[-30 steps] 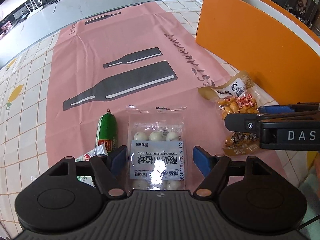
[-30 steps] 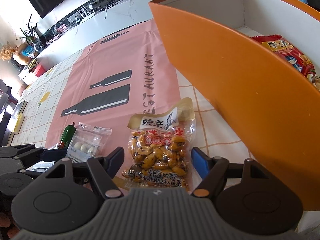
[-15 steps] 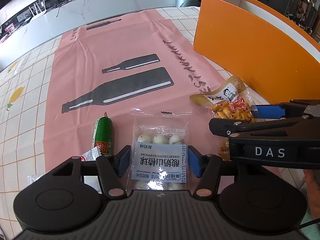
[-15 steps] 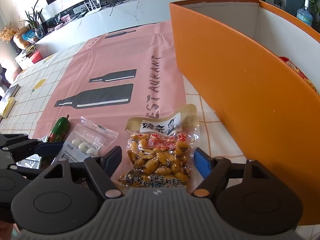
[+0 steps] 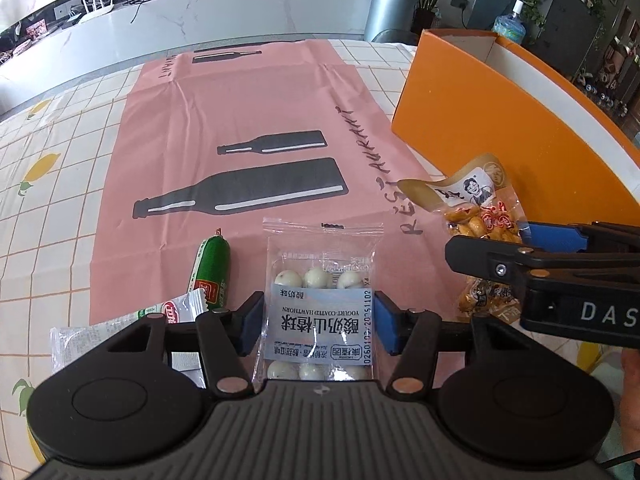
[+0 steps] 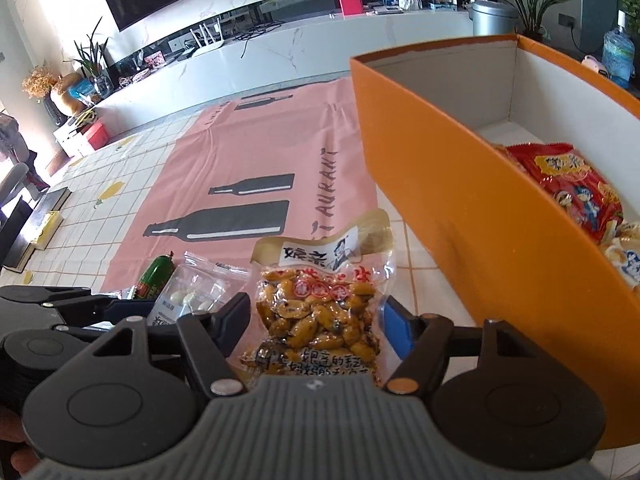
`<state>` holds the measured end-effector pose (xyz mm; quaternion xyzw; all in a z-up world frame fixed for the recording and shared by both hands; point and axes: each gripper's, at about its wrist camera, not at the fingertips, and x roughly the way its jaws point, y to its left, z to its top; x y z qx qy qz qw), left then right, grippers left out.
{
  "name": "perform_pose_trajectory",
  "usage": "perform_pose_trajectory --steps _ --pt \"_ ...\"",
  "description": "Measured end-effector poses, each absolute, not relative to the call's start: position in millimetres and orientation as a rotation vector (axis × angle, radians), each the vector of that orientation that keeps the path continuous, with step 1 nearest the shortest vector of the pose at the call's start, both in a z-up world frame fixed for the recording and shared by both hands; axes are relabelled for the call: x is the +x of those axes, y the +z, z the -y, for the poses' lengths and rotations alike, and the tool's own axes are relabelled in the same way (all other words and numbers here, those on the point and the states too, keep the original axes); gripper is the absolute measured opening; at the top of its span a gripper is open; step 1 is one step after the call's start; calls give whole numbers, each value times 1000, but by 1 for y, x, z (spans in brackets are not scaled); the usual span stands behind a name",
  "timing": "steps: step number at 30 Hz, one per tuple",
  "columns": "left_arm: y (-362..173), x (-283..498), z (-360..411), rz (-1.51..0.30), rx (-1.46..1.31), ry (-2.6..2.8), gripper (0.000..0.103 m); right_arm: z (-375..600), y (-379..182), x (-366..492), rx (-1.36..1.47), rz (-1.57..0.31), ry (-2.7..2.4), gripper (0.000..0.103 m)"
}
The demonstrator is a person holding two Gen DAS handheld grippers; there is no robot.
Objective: Organize snacks
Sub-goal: 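Grasp the clear quail-egg bag with the left tool while the right tool grasps the peanut bag, then carry the egg bag and peanut bag into the orange box and release both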
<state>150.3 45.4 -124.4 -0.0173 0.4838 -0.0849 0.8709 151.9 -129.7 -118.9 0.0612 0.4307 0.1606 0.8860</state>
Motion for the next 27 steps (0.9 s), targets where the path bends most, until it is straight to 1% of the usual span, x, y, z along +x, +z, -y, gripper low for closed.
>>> perform_pose_trajectory --steps 5,13,20,27 --pt "-104 146 -48 -984 -94 -159 64 141 -92 144 122 -848 341 68" --pt "-57 142 -44 -922 -192 -153 64 163 -51 130 88 -781 362 68" --pt "-25 148 -18 -875 -210 -207 64 189 -19 130 19 -730 350 68" --pt "-10 166 18 -861 -180 -277 64 228 -7 147 -9 -756 321 67"
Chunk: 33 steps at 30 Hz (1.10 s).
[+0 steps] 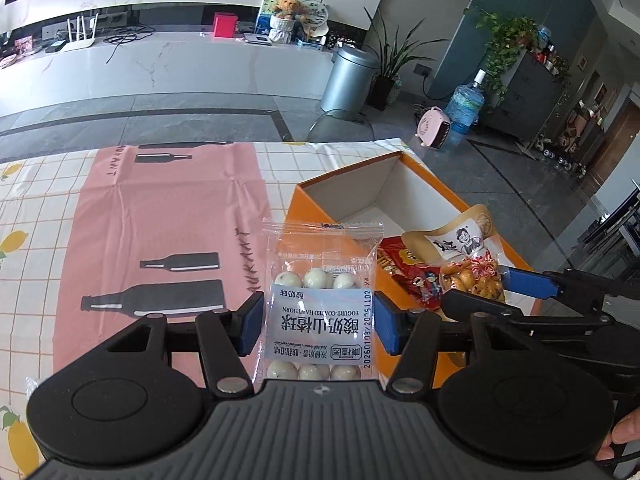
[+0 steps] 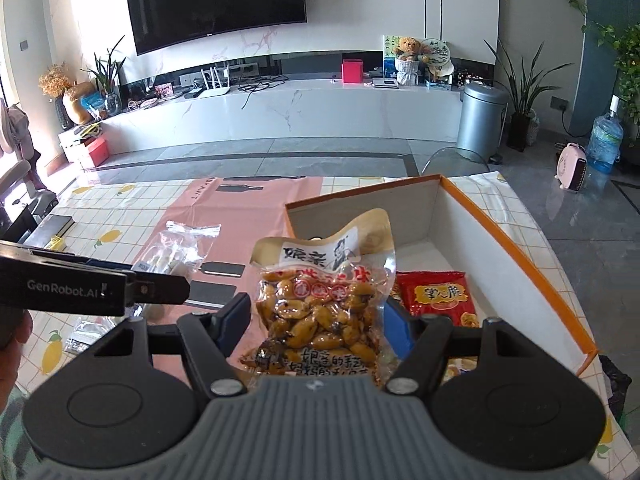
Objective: Organize snacks
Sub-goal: 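Carry the egg bag and peanut bag into the orange box and release both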
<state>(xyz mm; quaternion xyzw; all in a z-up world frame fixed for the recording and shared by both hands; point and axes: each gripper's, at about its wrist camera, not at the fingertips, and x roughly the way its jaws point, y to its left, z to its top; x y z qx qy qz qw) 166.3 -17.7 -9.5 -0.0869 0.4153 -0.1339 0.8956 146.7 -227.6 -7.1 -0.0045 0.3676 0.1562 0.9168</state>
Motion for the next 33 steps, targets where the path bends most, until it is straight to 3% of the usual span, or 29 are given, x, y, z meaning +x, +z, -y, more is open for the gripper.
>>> perform_pose_trajectory --steps 17,33 --pt "-11 246 110 -897 17 -495 64 305 -26 219 -24 -881 351 67" --pt "-56 309 145 -1019 286 -467 64 296 -80 313 -174 -952 487 68"
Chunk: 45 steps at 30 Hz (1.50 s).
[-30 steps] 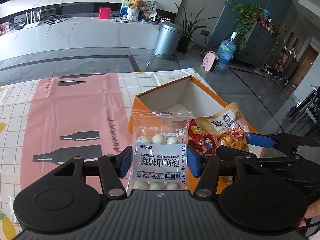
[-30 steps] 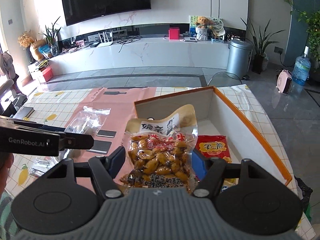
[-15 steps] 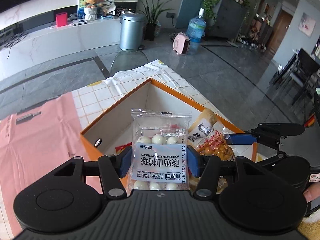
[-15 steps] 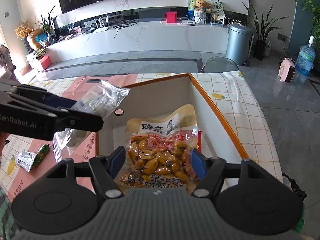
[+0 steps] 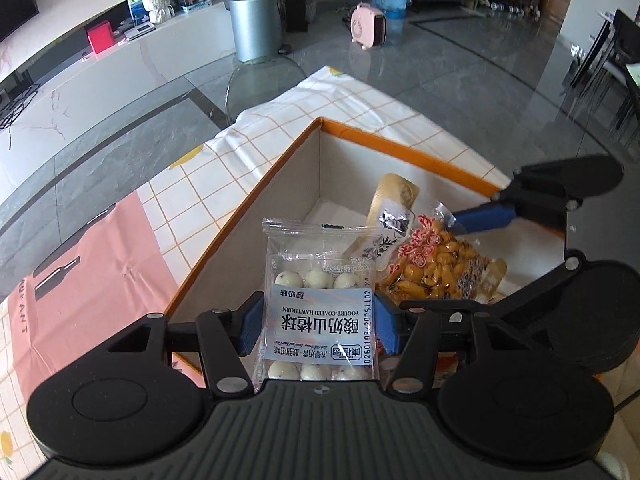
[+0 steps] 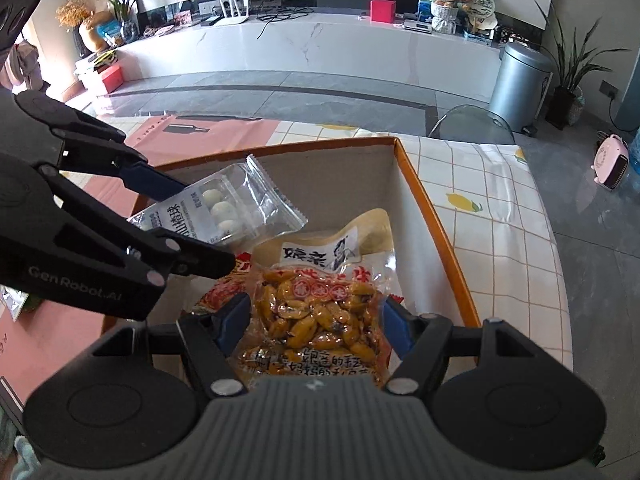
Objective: Organize snacks
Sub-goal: 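Carry the egg bag and peanut bag into the orange box and release both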
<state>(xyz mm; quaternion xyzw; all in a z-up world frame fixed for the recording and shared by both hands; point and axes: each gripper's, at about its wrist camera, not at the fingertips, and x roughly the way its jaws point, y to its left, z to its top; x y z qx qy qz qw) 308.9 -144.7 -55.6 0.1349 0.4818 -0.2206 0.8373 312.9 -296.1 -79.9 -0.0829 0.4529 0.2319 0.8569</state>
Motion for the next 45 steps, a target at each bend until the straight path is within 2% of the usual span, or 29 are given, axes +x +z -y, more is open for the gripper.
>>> perform_pose_trajectory --steps 8,19,21,35,45 --pt "-69 325 155 -1072 374 -444 65 280 -101 342 -306 -995 554 68" --pt "-82 333 159 -1099 436 -424 69 269 -111 340 -452 -950 591 73" --pt "-80 331 158 -1084 437 -428 70 270 -110 338 -451 -948 582 81" --pt "-33 294 148 -1012 401 -422 71 273 -65 306 -376 -965 546 82" --pt "12 233 99 -954 307 -330 72 265 -23 261 -165 -953 514 81"
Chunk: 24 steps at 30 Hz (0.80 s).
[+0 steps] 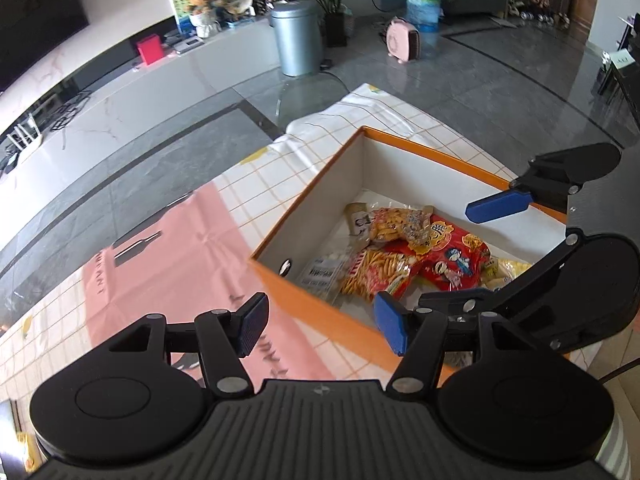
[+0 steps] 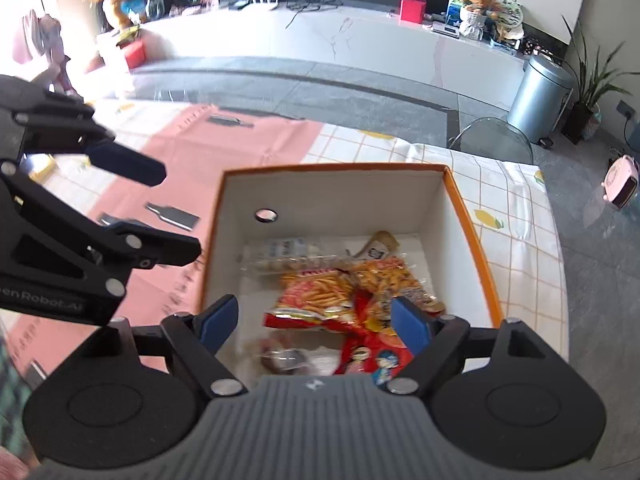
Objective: Organize snacks
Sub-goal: 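Carry the egg bag and peanut bag into the orange box and release both, then move both tools back toward the white wafer packets and green sausage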
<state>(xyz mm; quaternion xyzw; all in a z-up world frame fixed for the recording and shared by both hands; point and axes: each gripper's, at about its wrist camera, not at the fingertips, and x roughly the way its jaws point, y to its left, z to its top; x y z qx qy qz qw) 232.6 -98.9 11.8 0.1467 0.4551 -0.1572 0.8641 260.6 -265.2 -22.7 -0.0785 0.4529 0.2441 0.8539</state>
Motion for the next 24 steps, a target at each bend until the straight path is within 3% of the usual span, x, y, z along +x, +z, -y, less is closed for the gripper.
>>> perform_pose_trajectory --steps 11,24 --pt "22 150 21 -916 140 -162 74 230 -10 181 73 -835 498 80" --pt "-5 68 -54 -969 87 4 74 169 -36 99 302 -824 467 82"
